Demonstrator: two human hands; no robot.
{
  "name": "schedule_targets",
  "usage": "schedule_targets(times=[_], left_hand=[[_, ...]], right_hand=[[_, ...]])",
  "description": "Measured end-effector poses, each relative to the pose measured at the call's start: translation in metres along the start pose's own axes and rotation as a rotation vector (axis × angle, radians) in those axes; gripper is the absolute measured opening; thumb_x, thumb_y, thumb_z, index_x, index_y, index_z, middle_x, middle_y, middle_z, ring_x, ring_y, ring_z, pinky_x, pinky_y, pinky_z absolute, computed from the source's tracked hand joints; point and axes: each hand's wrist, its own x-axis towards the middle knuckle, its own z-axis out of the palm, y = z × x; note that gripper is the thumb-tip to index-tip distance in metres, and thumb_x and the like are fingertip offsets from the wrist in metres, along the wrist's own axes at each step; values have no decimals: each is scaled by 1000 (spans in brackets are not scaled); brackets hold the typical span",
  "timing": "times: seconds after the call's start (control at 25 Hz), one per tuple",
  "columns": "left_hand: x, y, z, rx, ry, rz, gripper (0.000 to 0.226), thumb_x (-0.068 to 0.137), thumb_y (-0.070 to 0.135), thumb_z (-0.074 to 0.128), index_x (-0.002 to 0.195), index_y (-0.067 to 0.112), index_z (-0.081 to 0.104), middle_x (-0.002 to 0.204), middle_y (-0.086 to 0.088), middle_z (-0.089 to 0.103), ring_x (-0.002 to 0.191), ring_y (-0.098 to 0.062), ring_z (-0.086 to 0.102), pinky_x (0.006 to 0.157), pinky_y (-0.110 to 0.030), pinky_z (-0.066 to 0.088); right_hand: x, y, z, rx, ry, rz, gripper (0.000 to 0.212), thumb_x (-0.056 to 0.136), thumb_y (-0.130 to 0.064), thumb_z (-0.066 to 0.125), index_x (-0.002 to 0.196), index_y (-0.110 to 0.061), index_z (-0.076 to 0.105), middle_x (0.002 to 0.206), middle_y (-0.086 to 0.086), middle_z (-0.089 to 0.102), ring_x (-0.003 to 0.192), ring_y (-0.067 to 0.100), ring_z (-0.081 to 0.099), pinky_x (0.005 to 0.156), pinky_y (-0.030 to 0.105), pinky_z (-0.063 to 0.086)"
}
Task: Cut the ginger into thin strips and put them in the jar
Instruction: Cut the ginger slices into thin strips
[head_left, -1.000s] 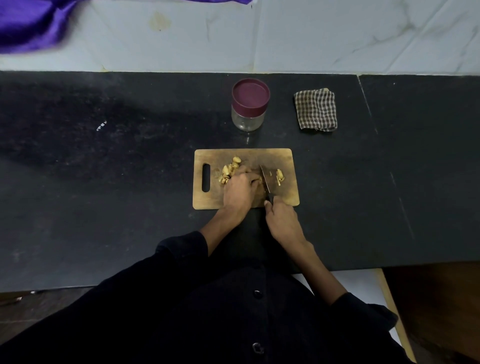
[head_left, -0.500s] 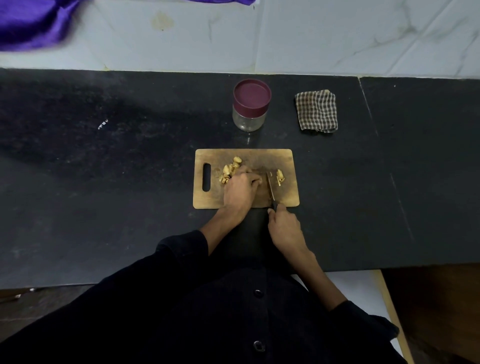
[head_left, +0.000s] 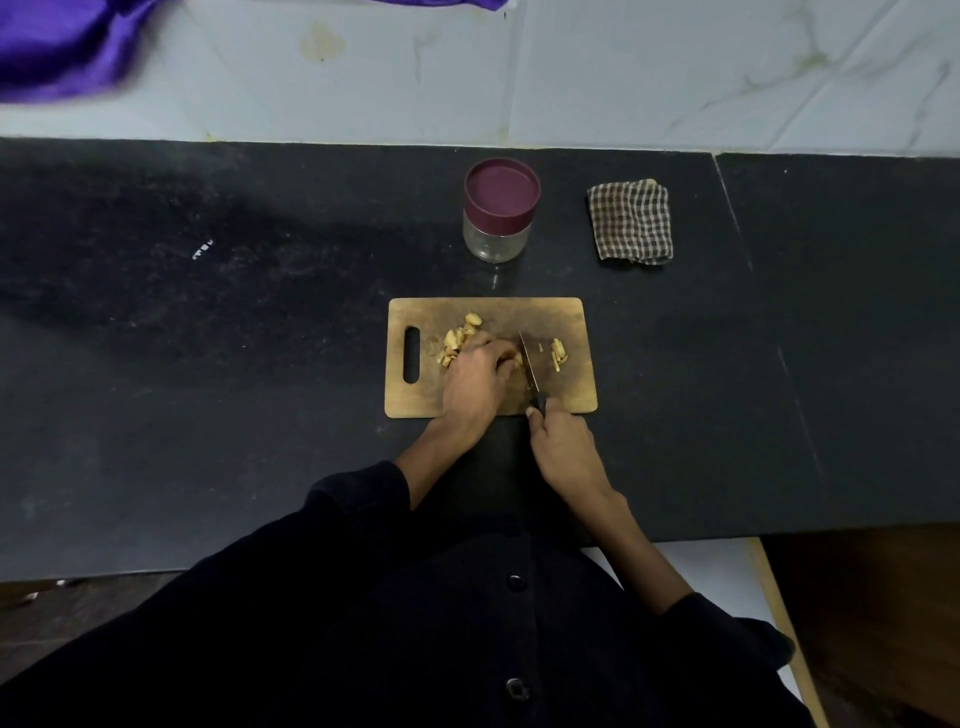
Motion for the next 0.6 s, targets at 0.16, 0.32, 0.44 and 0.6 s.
schedule_targets(times=[0.16, 0.32, 0.44, 0.6], left_hand=[[-1, 1, 0, 13, 7, -1, 16, 89, 15, 65, 103, 15, 72, 107, -2, 62, 94, -14, 60, 83, -33, 52], [-1, 2, 0, 25, -1, -9, 17, 90, 17, 63, 104, 15, 72, 107, -1, 61, 93, -14, 60, 82, -34, 52], [-1, 3, 0, 36, 0, -12, 18, 90, 18, 63, 105, 15, 72, 108, -1, 61, 94, -15, 60, 82, -34, 52], [-1, 4, 0, 52, 4, -23, 18, 91, 19, 62, 105, 15, 72, 107, -1, 61, 93, -14, 60, 80, -33, 52]], right_hand=[[3, -1, 0, -27, 0, -11, 26, 105, -29, 38, 105, -7, 51, 102, 17, 62, 93, 35, 60, 72, 40, 44], [4, -2, -1, -57, 1, -8, 26, 106, -29, 37, 107, -7, 50, 104, 18, 62, 95, 36, 60, 71, 38, 42], [5, -3, -1, -65, 5, -6, 26, 106, -29, 36, 108, -7, 49, 104, 19, 63, 95, 36, 60, 71, 38, 42], [3, -6, 2, -97, 8, 0, 25, 106, -28, 35, 113, -6, 47, 107, 20, 62, 99, 38, 60, 75, 43, 44]])
